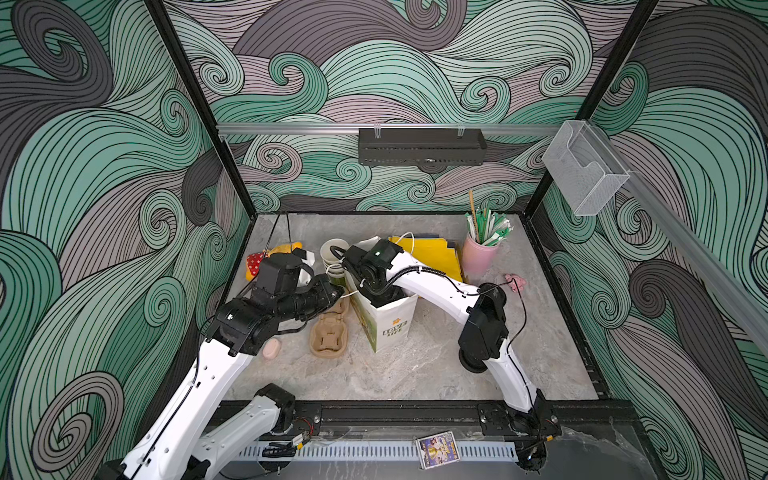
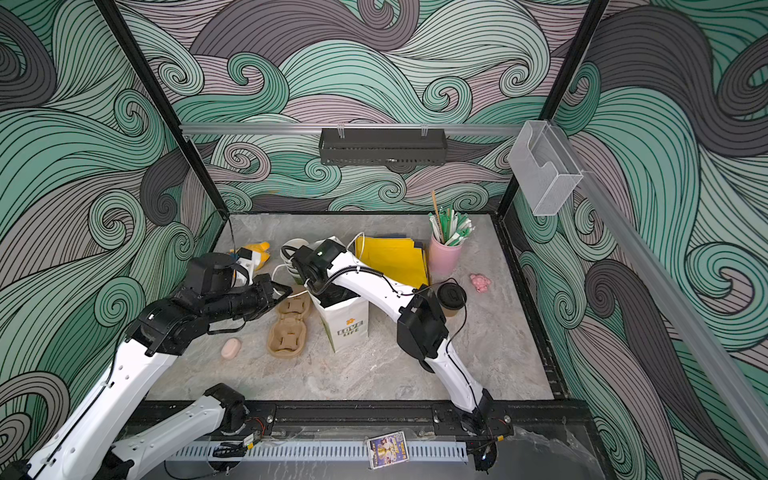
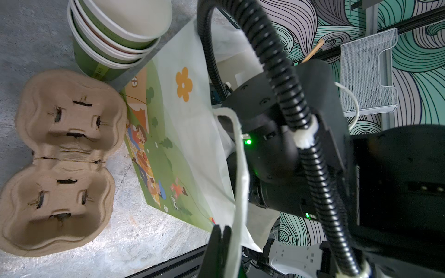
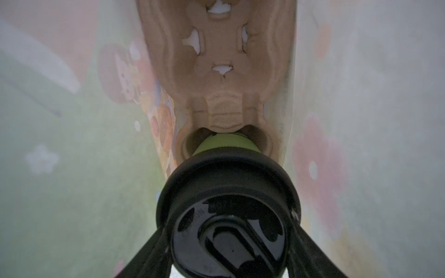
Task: Pack the takeout coffee
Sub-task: 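Lower the green cup into the carrier slot with the right gripper, then open the right gripper and lift it off the cup lid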
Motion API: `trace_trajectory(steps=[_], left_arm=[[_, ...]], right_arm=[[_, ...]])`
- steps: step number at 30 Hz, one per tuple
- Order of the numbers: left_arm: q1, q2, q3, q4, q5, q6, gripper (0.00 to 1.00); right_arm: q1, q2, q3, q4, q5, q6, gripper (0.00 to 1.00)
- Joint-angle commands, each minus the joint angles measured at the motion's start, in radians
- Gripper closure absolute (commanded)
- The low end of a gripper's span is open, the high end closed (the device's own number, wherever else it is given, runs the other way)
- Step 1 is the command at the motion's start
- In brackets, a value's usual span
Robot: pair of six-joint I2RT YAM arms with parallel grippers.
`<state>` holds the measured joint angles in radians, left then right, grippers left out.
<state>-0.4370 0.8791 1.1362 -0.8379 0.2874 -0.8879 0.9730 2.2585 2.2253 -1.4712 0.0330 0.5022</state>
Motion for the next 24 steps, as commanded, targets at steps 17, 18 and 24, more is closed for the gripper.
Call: trace_trajectory(steps=[17, 18, 24], left_arm=[[0.006, 0.016, 0.005, -0.009, -0.002, 0.032, 1.00], [0.005, 0.017, 0.005, -0.009, -0.002, 0.032, 1.00], [0.006, 0.021, 0.002, -0.011, -0.002, 0.037, 1.00]], right_arm=[[0.018, -0.065, 0.061, -0.155, 0.098, 0.042, 0.11], [0.018, -0.066, 0.071, -0.158, 0.104, 0.044, 0.10], [0.023, -0.083, 0.109, -0.163, 0.109, 0.051, 0.06]])
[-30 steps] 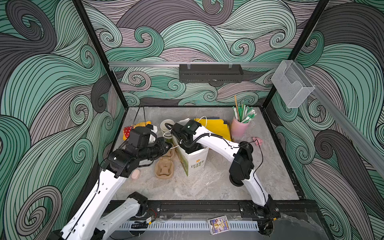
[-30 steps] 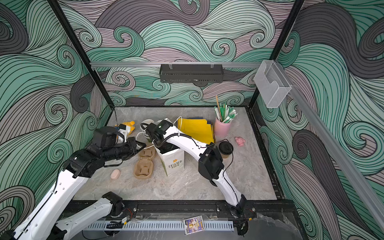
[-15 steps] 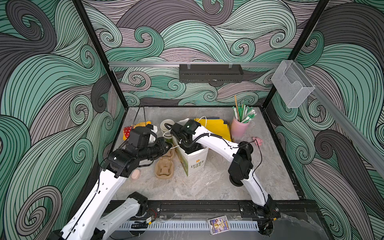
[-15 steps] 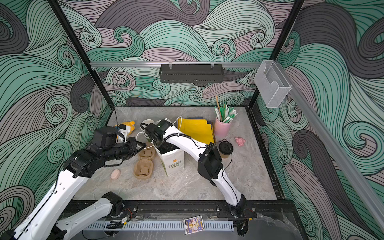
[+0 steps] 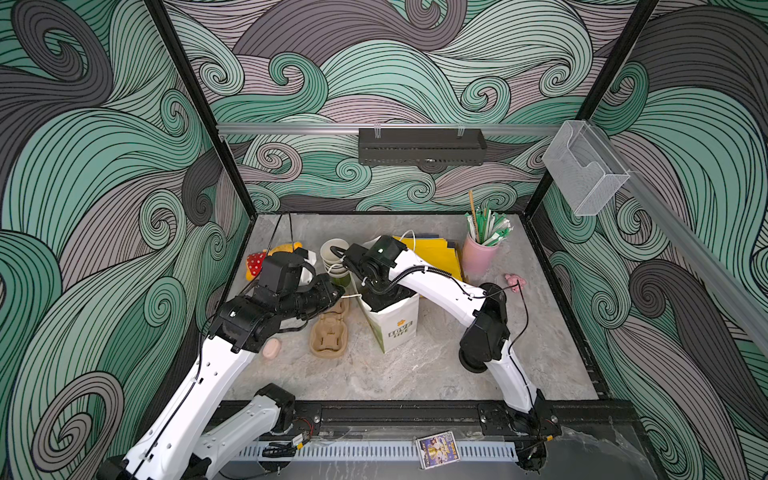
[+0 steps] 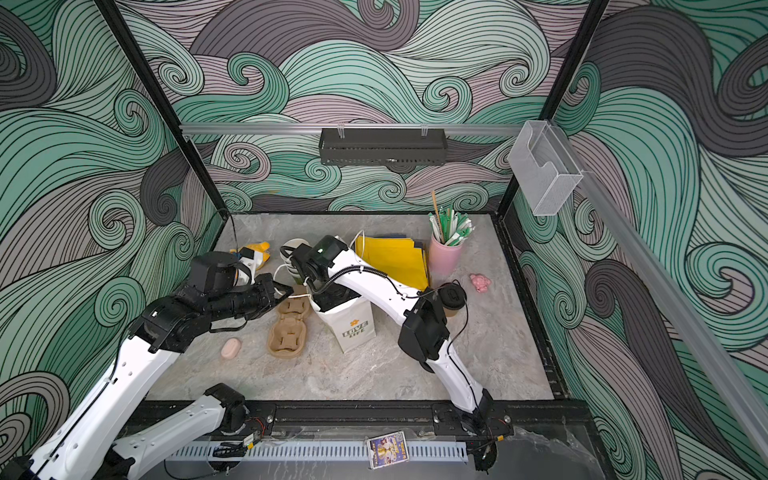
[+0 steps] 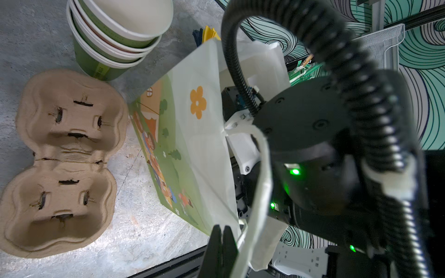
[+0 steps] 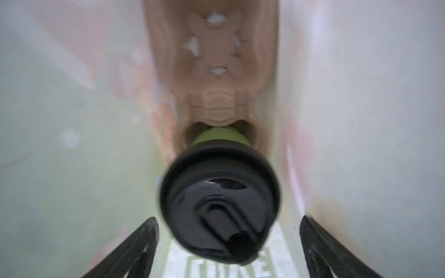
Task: Pack the takeout coffee
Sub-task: 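Open the right gripper and lift it off the cup lid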
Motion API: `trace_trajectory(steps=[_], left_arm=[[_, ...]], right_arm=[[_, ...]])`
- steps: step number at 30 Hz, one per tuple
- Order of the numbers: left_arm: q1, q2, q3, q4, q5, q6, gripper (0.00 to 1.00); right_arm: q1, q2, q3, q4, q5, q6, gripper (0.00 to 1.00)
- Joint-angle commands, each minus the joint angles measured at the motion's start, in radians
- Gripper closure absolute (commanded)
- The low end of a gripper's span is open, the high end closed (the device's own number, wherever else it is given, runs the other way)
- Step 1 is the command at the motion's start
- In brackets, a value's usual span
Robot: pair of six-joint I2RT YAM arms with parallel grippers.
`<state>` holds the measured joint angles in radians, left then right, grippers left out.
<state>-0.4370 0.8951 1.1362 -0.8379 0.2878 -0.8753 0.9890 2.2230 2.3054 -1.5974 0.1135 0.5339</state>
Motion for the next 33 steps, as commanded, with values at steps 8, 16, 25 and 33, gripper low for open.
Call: trace_trajectory(steps=[8, 16, 25, 33], left_arm=[[0.006, 0.013, -0.004, -0.001, 0.014, 0.024, 1.00], [0.006, 0.012, -0.013, 0.000, 0.018, 0.024, 1.00], [0.005, -0.008, -0.044, -0.011, -0.001, 0.015, 1.00], [0.006, -0.009, -0.060, -0.013, 0.000, 0.016, 1.00]], right_arm=[[0.009, -0.065, 0.012, -0.032, 0.034, 0.041, 0.07], [0.013, -0.077, -0.076, 0.042, 0.005, 0.054, 0.08], [0.017, -0.122, 0.026, 0.042, 0.033, 0.071, 0.07], [0.045, -0.165, 0.087, 0.116, 0.106, 0.059, 0.07]])
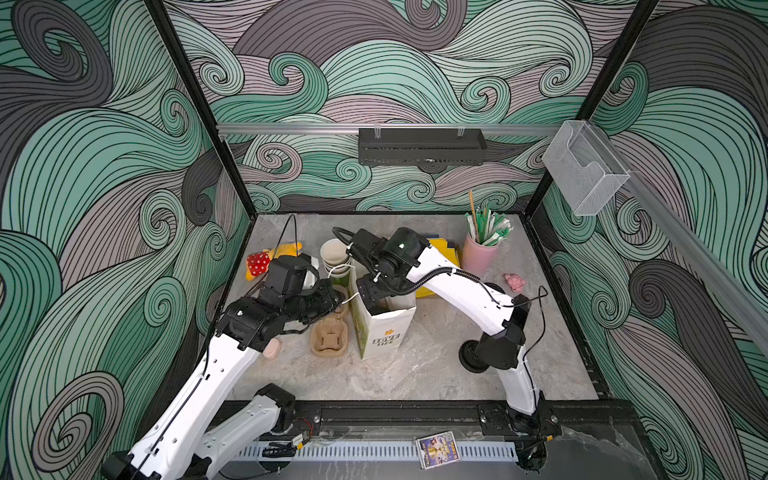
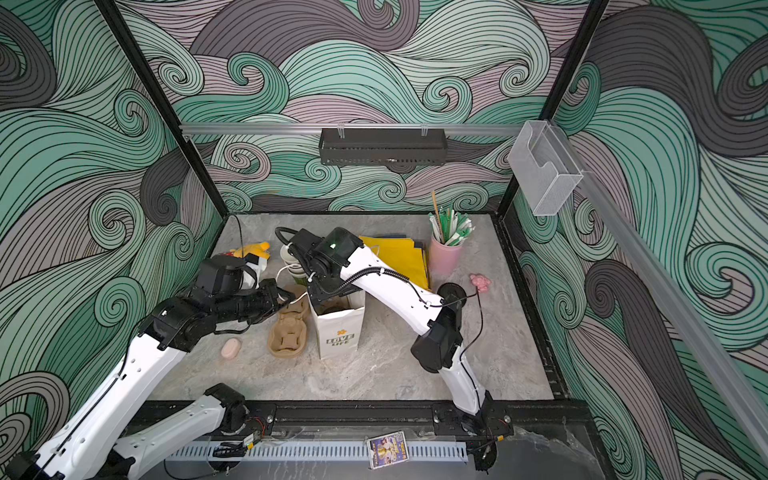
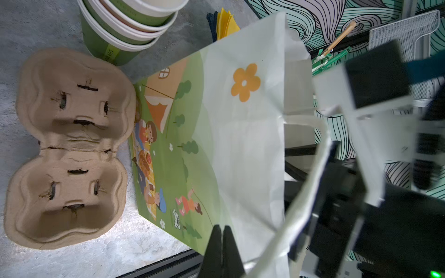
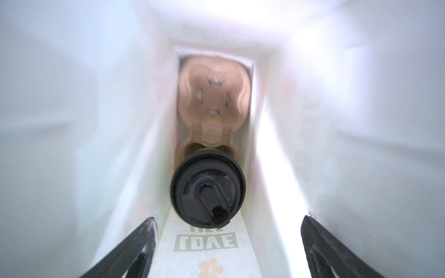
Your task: Pack the takeout coffee
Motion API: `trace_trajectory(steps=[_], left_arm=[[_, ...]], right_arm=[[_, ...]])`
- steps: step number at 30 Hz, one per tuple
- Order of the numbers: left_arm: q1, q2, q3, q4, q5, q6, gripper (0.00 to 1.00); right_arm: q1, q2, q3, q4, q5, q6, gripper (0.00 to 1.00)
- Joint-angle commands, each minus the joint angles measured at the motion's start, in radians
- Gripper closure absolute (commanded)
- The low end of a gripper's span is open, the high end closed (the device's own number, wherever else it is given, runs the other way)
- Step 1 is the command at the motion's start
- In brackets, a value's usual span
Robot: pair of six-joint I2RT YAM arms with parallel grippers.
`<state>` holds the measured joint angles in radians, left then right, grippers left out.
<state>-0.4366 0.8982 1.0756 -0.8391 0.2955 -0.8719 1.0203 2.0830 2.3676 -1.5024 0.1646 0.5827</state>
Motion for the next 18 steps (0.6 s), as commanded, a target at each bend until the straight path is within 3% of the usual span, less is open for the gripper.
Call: trace_trajectory(steps=[1, 9, 14, 18], left_arm=[[0.006, -0.013, -0.001, -0.013, -0.009, 0.012, 1.00], [0.005, -0.023, -0.006, -0.014, -0.012, 0.008, 1.00], [0.005, -0.039, 0.018, -0.020, -0.016, 0.011, 0.72], [0.005, -0.065, 0.069, -0.063, -0.048, 0.021, 0.47]], right_arm=[[0.017, -0.031, 0.036, 0.024, 0.066, 0.006, 0.07], [0.096, -0.104, 0.151, 0.101, 0.161, -0.063, 0.20], [0.184, -0.226, 0.067, 0.093, 0.229, -0.024, 0.27], [0.237, -0.387, -0.154, 0.086, 0.299, 0.110, 0.30]])
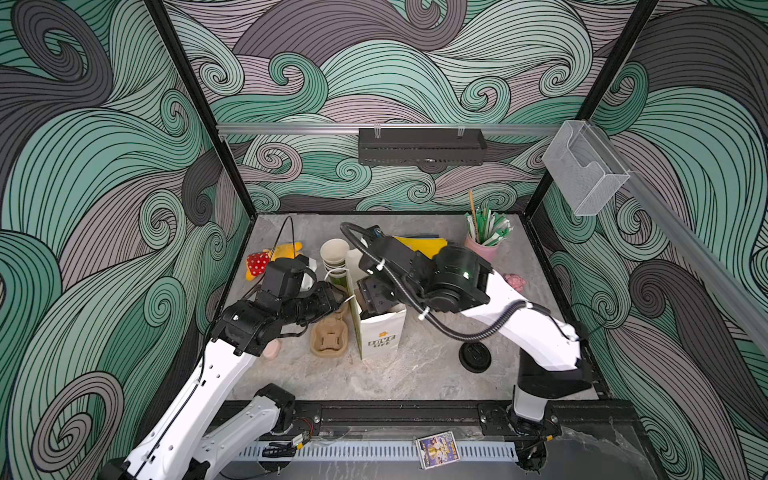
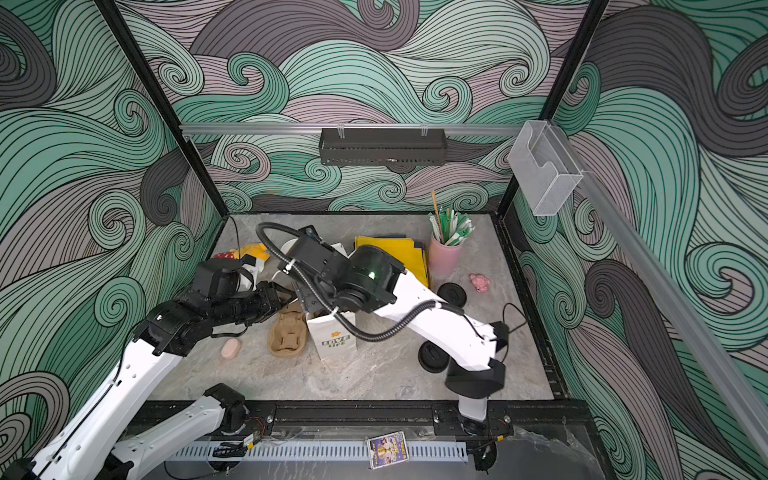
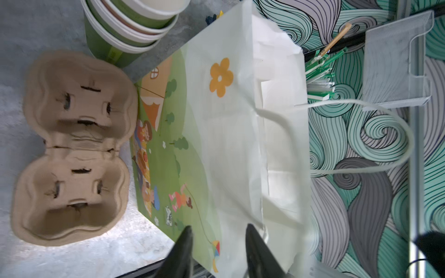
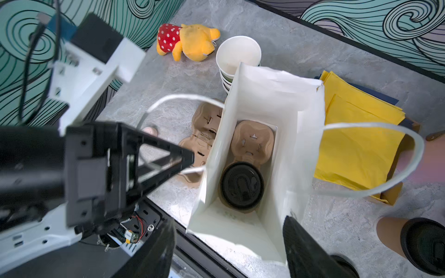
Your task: Pack the takeout coffee
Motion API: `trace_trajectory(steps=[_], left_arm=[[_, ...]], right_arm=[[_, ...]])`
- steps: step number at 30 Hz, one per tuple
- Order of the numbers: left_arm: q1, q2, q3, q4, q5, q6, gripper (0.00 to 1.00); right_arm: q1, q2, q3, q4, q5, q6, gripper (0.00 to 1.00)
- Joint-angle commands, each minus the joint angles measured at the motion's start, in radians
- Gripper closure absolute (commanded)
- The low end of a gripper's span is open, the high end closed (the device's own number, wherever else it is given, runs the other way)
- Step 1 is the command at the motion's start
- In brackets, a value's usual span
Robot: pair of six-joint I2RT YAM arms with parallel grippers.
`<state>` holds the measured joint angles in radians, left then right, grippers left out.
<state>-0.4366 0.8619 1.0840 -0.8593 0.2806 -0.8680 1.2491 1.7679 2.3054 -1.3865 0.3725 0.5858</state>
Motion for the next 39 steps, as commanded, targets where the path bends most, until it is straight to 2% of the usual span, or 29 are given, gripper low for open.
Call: trace_trajectory(steps=[1, 4, 6, 11, 16, 24, 31, 36, 39], left_arm=[[0.005, -0.034, 0.083, -0.069, -0.051, 0.021, 0.42], [0.006, -0.041, 0.169, -0.164, -0.122, 0.051, 0.30], [0.008, -0.026, 0.242, -0.223, -0.182, 0.090, 0.26], [0.012, 0.112, 0.439, -0.324, -0.301, 0.211, 0.26], [0.014, 0.196, 0.534, -0.273, -0.348, 0.280, 0.26], [0.014, 0.280, 0.615, -0.229, -0.358, 0.343, 0.26], [0.014, 0.318, 0.644, -0.208, -0.331, 0.394, 0.26], [0.016, 0.381, 0.658, -0.203, -0.269, 0.511, 0.26], [0.019, 0.427, 0.665, -0.202, -0.235, 0.609, 0.26]], right_arm=[[0.009, -0.109, -0.169, -0.022, 0.095, 0.143, 0.31], [-0.002, -0.187, -0.352, 0.046, 0.093, 0.217, 0.31], [-0.029, -0.189, -0.404, 0.081, 0.043, 0.225, 0.31], [-0.082, -0.138, -0.408, 0.108, 0.029, 0.215, 0.35], [-0.141, -0.096, -0.439, 0.152, -0.012, 0.178, 0.49], [-0.172, -0.074, -0.460, 0.152, -0.053, 0.151, 0.73], [-0.194, -0.112, -0.496, 0.153, -0.125, 0.095, 0.89], [-0.240, -0.146, -0.515, 0.147, -0.199, -0.010, 0.99], [-0.274, -0.150, -0.507, 0.138, -0.238, -0.074, 1.00]])
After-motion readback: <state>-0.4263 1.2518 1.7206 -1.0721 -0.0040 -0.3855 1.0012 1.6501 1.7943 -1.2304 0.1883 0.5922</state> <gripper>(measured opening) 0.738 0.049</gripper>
